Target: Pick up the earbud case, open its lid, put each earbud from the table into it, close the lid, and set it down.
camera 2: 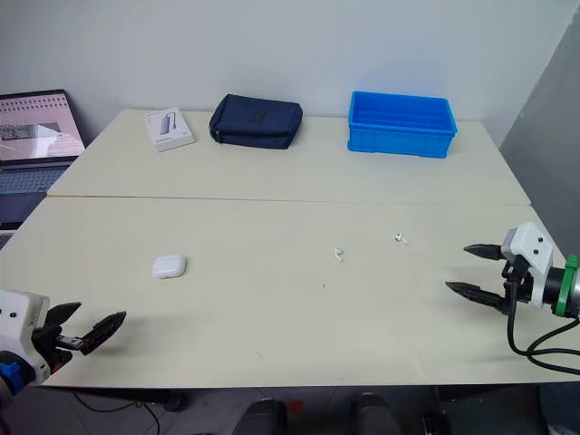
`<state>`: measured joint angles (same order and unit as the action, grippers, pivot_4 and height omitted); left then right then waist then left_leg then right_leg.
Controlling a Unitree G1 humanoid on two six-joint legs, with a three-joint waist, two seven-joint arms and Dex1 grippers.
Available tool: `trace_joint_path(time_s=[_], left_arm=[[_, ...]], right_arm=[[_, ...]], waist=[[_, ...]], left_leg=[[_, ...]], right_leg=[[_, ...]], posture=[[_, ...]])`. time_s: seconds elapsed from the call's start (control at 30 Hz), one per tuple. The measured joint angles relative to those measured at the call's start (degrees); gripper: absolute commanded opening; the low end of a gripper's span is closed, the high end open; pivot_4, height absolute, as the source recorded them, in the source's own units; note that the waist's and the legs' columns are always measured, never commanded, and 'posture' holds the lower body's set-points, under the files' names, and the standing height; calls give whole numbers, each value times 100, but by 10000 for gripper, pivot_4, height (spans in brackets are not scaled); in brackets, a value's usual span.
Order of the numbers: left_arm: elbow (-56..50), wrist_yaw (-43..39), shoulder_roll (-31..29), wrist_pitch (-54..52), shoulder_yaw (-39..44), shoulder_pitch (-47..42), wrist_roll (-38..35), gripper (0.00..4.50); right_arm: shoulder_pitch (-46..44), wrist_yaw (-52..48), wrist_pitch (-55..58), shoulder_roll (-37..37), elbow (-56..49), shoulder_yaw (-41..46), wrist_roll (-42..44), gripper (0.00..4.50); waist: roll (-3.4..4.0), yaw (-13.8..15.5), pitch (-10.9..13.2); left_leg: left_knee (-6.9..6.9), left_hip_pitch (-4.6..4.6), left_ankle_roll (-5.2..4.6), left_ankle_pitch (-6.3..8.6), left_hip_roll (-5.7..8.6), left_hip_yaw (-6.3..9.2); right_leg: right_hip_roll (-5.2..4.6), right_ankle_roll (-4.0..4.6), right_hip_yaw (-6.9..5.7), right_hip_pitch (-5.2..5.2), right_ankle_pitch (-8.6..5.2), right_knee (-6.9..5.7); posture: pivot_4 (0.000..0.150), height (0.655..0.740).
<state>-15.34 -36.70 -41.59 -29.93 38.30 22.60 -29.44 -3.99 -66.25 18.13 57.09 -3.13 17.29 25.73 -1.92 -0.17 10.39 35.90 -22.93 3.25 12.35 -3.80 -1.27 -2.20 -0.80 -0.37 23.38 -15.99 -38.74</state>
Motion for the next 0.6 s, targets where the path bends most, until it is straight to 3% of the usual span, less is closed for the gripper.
trace_joint_path(time_s=[0.6], left_arm=[[263,-537,51,548,-71,-419,40,45000]], right_arm=[[-178,-20,-266,-2,129,-64,-201,43587]], waist=[[0,-1,0]], left_leg=[[5,0,0,1,-1,2]], right_leg=[[2,0,-2,-3,1,-3]], posture=[[1500,7267]])
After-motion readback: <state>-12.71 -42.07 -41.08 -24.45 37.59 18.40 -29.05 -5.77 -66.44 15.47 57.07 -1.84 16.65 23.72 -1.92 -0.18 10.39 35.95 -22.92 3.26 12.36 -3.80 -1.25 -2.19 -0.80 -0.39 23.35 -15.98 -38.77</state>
